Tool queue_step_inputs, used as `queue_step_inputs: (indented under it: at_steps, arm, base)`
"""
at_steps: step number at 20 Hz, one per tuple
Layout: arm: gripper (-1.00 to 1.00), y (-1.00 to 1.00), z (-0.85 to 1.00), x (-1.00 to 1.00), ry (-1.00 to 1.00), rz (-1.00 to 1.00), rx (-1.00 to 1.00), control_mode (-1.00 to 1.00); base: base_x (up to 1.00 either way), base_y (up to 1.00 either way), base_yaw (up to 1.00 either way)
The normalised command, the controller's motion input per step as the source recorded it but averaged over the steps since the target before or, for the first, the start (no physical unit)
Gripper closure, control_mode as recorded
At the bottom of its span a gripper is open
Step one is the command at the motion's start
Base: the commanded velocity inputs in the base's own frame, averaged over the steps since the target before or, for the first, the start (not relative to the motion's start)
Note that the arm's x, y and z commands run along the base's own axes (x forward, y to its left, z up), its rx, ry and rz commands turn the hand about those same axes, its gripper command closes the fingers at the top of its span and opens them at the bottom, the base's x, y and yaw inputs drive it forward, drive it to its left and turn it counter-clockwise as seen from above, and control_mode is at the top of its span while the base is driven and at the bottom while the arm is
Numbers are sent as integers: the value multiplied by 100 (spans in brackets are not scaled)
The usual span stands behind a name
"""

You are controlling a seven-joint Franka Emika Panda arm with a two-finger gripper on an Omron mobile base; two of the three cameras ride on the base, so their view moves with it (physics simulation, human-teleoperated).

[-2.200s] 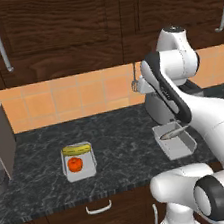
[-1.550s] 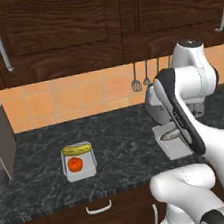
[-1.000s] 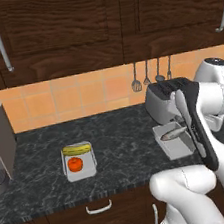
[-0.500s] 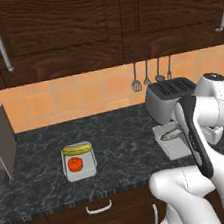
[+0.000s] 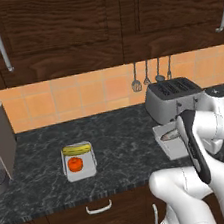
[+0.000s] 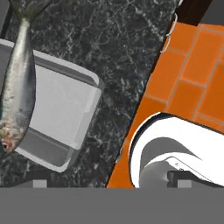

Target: Take the meat container that has the fish and place it on the second highest rack of the freezer. Then take the vegetable container that has the squash and cucumber and place it on the highest rack of the freezer.

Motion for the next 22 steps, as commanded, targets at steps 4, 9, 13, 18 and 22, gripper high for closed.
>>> queue_step_inputs:
  at_steps: [4, 9, 13, 18, 22]
  arm:
    - [-100, -12, -32, 33, 1, -8, 1, -100]
    - [-100, 0, -22, 18, 0, -1, 0, -100]
    - [-100, 0, -20, 11, 0, 0, 0, -100]
    - [-100, 0, -22, 13, 0, 0, 0, -100]
    - [-100, 0, -14, 11, 0, 0, 0, -100]
  base:
    - [0, 0, 0]
    - [0, 0, 0]
    - [0, 0, 0]
    - [0, 0, 0]
    - [0, 0, 0]
